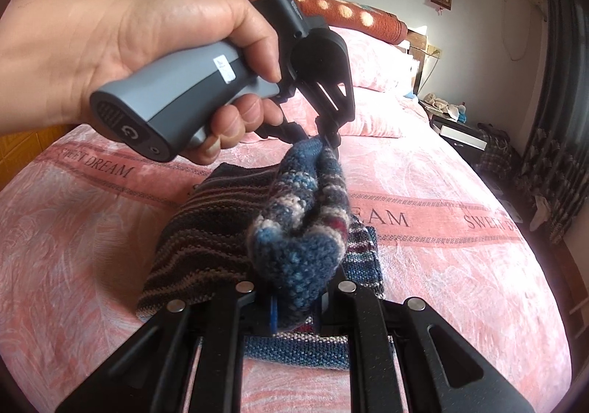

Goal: Fold small clothes
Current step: 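Lift the strip end with both tools and fold it over the rest, then open the left tool and withdraw it from the folded sweater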

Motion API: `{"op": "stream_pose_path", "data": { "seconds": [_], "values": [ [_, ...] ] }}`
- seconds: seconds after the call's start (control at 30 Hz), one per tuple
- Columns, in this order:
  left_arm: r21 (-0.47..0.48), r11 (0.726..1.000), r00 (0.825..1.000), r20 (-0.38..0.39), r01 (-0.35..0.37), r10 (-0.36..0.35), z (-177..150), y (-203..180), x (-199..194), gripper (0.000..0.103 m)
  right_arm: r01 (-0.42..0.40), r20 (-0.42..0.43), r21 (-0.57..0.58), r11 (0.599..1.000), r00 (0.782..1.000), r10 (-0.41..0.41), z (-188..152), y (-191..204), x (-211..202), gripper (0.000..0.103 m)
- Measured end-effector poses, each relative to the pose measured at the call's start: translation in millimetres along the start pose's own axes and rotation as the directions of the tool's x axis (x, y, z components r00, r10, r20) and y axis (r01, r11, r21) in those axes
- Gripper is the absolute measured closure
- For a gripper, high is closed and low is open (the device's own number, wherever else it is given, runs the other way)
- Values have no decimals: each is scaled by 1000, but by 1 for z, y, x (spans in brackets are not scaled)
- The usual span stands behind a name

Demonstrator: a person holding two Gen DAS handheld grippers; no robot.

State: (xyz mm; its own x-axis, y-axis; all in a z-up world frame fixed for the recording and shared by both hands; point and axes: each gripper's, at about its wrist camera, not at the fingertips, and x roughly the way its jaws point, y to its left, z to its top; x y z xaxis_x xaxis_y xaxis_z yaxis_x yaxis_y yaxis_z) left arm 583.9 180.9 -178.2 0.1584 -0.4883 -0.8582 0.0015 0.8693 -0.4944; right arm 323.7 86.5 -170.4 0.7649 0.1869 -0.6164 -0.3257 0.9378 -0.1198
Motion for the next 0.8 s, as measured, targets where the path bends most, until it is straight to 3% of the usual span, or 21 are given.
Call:
{"op": "stream_pose_path", "data": {
  "seconds": [0.4,0.57,0.8],
  "values": [
    [24,998,998,-4,-64,64,-13,-27,57,85,-26,-66,99,995,997,33,-40,-36,16,91],
    [30,995,996,1,-94,94,-17,-34,74,85,-79,-102,187,979,990,99,-52,-58,25,91],
    [46,990,991,7,-133,133,-21,-39,94,85,-169,-139,352,920,963,230,-65,-91,41,91]
  ]
}}
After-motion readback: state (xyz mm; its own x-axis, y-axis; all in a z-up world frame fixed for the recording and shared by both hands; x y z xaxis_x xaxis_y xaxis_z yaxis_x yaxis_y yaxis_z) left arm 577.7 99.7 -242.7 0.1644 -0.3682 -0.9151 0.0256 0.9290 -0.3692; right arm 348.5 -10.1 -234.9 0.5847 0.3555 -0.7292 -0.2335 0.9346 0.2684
